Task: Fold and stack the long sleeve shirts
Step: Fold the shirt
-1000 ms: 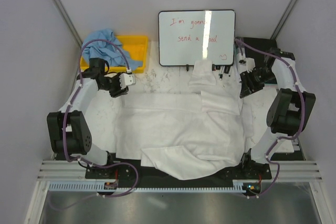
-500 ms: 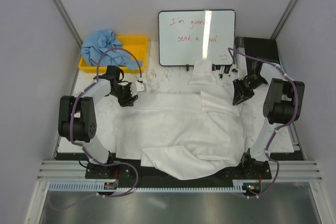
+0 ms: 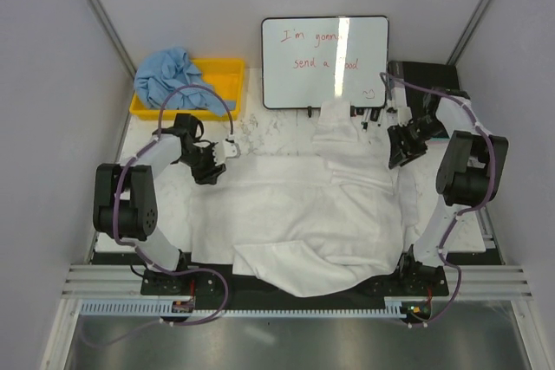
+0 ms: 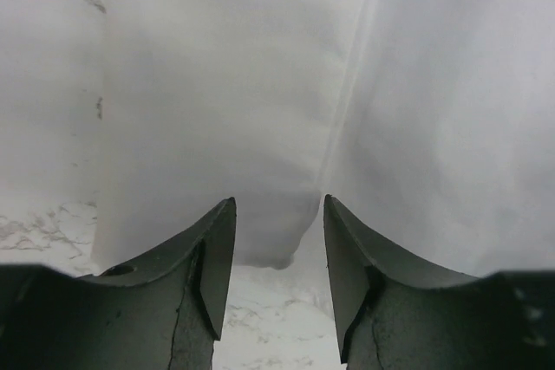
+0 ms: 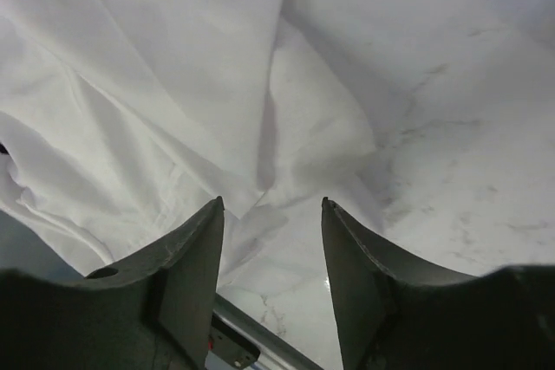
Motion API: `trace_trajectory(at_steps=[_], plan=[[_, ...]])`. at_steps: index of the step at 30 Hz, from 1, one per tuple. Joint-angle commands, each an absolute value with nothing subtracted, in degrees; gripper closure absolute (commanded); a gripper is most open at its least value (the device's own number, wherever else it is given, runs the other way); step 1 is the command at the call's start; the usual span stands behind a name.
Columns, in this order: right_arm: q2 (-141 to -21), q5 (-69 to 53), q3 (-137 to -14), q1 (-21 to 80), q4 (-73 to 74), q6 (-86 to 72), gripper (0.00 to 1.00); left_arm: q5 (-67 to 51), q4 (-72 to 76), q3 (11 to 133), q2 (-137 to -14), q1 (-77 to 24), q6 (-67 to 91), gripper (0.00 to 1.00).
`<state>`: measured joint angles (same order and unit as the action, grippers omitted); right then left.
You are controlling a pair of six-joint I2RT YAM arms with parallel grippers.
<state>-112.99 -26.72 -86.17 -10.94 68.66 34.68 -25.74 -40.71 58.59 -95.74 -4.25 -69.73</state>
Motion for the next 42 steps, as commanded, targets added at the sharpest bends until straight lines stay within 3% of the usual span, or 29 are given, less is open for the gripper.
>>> trace_trajectory(at_steps=[1,2,11,23,26,27,29,30,32,36,38,42], plan=[[-108.7,-29.7,-96.3,-15.5,72.2,37.8,0.41,-33.2,-44.1,67.2,-91.6,-4.0,-63.4,0.41],[-109.1,-28.6,-97.0,-15.9,71.5,37.2,0.39,-34.1,-44.0,68.7,-92.6,-4.0,-62.2,0.35],[-119.3,-26.5,-102.3,-13.8,64.7,32.5,0.40,-29.5,-40.7,80.0,-106.9,-4.8,-55.9,0.33],[-119.1,-26.2,-92.9,-12.0,63.5,35.8,0.42,-25.4,-39.7,77.5,-111.0,-4.8,-58.2,0.32],[-118.7,-26.5,-90.4,-11.6,63.5,36.7,0.45,-25.4,-39.8,76.8,-111.2,-4.8,-58.4,0.32],[-118.8,-26.6,-89.7,-11.5,63.5,37.0,0.54,-25.5,-39.8,76.7,-111.3,-4.8,-58.6,0.32],[-119.3,-26.5,-89.8,-11.4,63.2,36.7,0.70,-25.0,-39.7,76.3,-111.4,-4.8,-58.8,0.37],[-119.5,-26.4,-90.3,-11.3,62.3,36.3,0.84,-24.7,-39.7,76.0,-111.3,-4.9,-59.1,0.42],[-119.9,-25.8,-91.1,-11.3,61.1,35.5,0.98,-24.2,-39.7,75.9,-111.2,-4.8,-59.4,0.52],[-121.1,-23.3,-94.9,-10.2,56.1,31.9,1.00,-23.6,-39.7,77.9,-112.1,-4.8,-58.9,0.87],[-123.0,-22.9,-97.9,-9.8,55.3,30.9,1.00,-23.6,-39.8,81.3,-113.9,-4.8,-57.5,0.97],[-126.2,-20.8,-107.8,-9.1,55.5,29.2,1.00,-21.5,-38.2,86.8,-116.7,-4.8,-55.5,0.98]])
